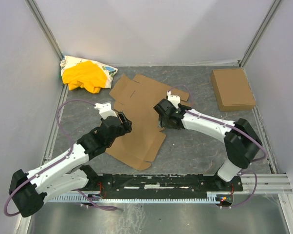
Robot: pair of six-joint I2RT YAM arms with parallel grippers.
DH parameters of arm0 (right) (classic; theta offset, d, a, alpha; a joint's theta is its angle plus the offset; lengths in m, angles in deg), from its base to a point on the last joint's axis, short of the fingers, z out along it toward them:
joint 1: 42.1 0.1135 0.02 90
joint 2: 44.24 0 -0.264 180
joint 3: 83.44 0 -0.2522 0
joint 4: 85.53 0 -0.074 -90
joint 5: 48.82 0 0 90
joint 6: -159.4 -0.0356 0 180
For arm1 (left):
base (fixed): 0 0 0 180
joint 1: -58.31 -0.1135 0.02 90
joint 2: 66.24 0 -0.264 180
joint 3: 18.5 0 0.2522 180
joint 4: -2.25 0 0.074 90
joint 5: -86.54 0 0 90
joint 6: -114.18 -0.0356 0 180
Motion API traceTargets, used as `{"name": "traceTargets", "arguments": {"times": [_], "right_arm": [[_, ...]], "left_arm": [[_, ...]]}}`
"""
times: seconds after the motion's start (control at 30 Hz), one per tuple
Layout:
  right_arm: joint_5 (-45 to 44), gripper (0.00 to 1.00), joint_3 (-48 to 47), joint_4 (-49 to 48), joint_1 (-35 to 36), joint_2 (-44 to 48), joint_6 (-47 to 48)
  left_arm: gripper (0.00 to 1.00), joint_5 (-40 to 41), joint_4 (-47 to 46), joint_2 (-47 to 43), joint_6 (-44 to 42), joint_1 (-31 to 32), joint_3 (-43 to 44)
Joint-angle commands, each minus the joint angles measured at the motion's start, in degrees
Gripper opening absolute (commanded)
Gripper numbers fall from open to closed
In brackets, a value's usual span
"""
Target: Fold the paper box
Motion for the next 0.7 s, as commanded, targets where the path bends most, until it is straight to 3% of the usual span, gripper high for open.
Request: {"name": "traceTargets", "arguments": {"times": [0.0, 0.27, 0.33, 0.5, 0.67], "right_arm": [[3.1, 0.69, -1.1, -1.2, 0.3, -3.5, -2.6], [2.7, 0.64, -4.6, -2.0, 0.3, -10.6, -3.7], [2.3, 0.57, -4.9, -2.0, 0.3, -11.5, -3.4], [-0.7, 0.28, -4.8, -1.2, 0.2, -11.7, -1.1], [-7.8, 0.18, -4.1, 3.1, 0.2, -8.8, 2.2]], "left_arm": [[0.67, 5.5, 6.3, -2.8, -2.2, 0.0, 1.2], [0.67, 6.6, 8.1, -6.2, -1.2, 0.0, -0.3], [0.67, 6.5, 8.4, -6.8, -1.0, 0.0, -0.6], [0.67, 6.4, 8.9, -7.7, -0.6, 0.0, -1.0], [0.67, 6.4, 9.1, -6.8, -1.7, 0.0, -0.6]]}}
